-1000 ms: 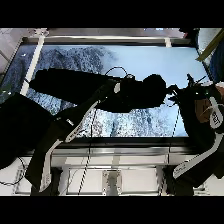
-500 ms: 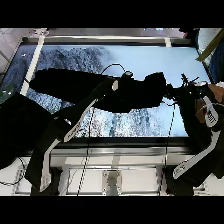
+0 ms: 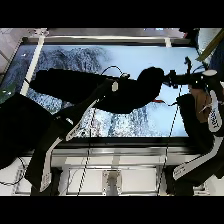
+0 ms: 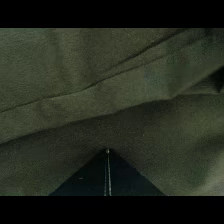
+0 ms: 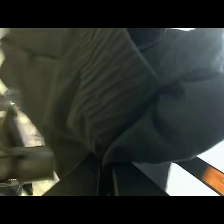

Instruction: Fold the clothes and pants, and hang the long-sleeved shirts on hangers.

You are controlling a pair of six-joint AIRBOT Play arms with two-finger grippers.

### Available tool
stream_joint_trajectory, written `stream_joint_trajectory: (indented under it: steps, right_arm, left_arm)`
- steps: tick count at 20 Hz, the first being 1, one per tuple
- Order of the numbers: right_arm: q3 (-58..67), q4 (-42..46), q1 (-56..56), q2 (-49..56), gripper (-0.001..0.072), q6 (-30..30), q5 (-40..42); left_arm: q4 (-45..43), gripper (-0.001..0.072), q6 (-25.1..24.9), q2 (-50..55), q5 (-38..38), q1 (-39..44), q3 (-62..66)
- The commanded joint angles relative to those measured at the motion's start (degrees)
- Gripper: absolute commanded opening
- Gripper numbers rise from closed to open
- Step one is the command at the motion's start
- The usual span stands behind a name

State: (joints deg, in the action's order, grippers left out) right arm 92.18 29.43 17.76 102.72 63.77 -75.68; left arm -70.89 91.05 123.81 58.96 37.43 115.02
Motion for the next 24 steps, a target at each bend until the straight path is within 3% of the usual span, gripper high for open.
stream_joint_trajectory:
  steps: [1, 7, 12, 15, 16, 17, 18, 20, 24]
  right_arm:
    - [7.13, 2.67, -6.25, -1.97, 0.0017, 4.20, -1.25]
    - [13.42, 23.74, -23.65, -1.36, 0.0017, 17.75, 8.33]
    - [13.44, 28.06, -37.99, 5.97, 0.0017, 28.94, 20.94]
    - [13.44, 26.97, -45.62, 11.19, 0.0018, 31.80, 30.14]
    - [13.44, 26.18, -47.74, 12.24, 0.0130, 31.78, 33.51]
    - [13.44, 25.68, -48.98, 12.50, 0.0471, 31.78, 36.09]
    - [14.08, 25.75, -49.59, 12.35, 0.0678, 31.76, 37.09]
    - [18.49, 27.69, -48.00, 12.13, 0.0679, 31.58, 31.93]
    - [27.15, 42.32, -37.57, 7.82, 0.0679, 30.99, 5.90]
  left_arm:
    - [1.05, 0.0009, 0.07, -2.69, 2.23, -1.11, 0.07]
    - [-32.39, 0.0009, 0.07, -20.13, 20.06, -12.44, 0.04]
    - [-32.92, 0.0009, 0.07, -29.99, 21.49, -21.97, 0.04]
    - [-32.76, 0.0009, 0.02, -31.78, 21.51, -23.54, 0.02]
    - [-32.76, 0.0009, 0.00, -31.78, 21.51, -23.65, 0.02]
    - [-32.79, 0.0009, -0.02, -31.67, 21.46, -23.65, 0.02]
    - [-32.81, 0.0009, -0.59, -31.61, 21.42, -23.65, 0.02]
    - [-32.81, 0.0009, -1.46, -31.61, 21.44, -23.65, 0.02]
    - [-32.76, 0.0009, -1.44, -31.58, 21.46, -23.89, -0.04]
